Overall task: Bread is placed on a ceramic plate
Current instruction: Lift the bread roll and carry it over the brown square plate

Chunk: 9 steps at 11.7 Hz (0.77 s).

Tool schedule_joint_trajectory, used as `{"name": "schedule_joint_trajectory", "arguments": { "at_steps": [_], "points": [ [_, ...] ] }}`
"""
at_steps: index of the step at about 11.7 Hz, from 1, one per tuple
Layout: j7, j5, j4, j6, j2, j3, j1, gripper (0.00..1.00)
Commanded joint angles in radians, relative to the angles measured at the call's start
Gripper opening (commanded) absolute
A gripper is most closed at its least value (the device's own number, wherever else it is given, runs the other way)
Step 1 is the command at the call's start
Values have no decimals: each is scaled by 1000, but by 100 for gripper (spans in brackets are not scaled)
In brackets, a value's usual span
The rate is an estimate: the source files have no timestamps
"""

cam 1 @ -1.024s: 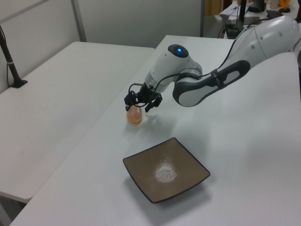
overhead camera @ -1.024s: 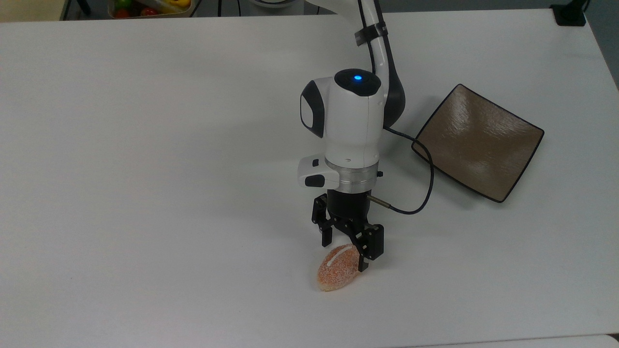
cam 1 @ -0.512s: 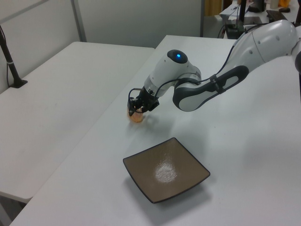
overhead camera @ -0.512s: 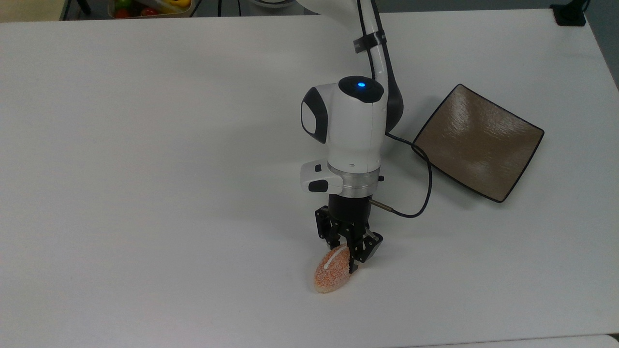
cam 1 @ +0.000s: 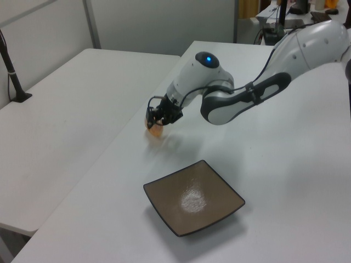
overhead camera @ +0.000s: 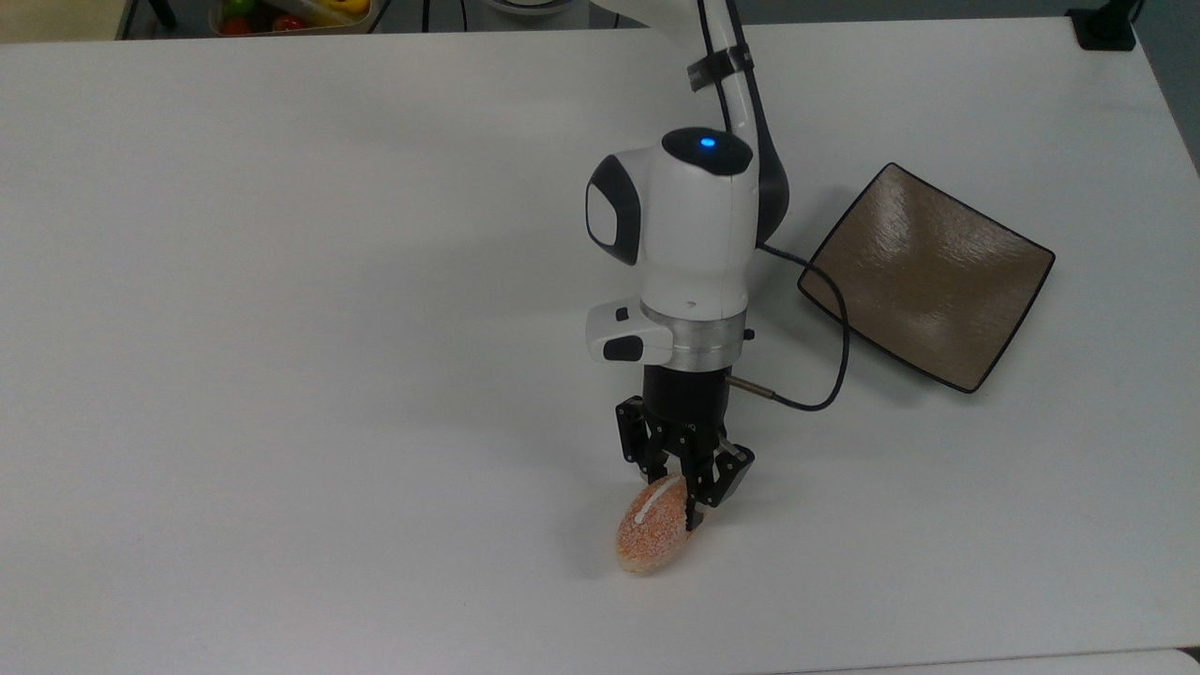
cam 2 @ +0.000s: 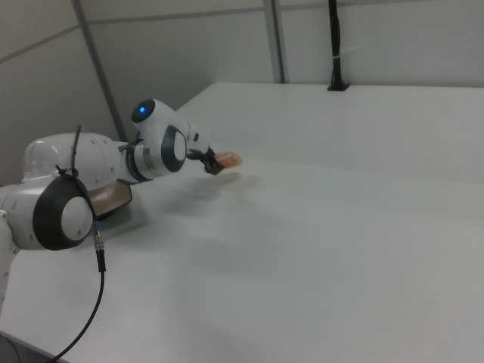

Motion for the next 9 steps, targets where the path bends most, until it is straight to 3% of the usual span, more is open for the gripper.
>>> {"name": "schedule_joint_trajectory", "arguments": {
  "at_steps": [1,7,9],
  "points": [
    [31,-71,-136,-24,-165,65,1,41],
    [33,-97,-249,-200,-325,250,13,42],
    [33,-120,-265,-273,-337,325,22,42]
  ]
}}
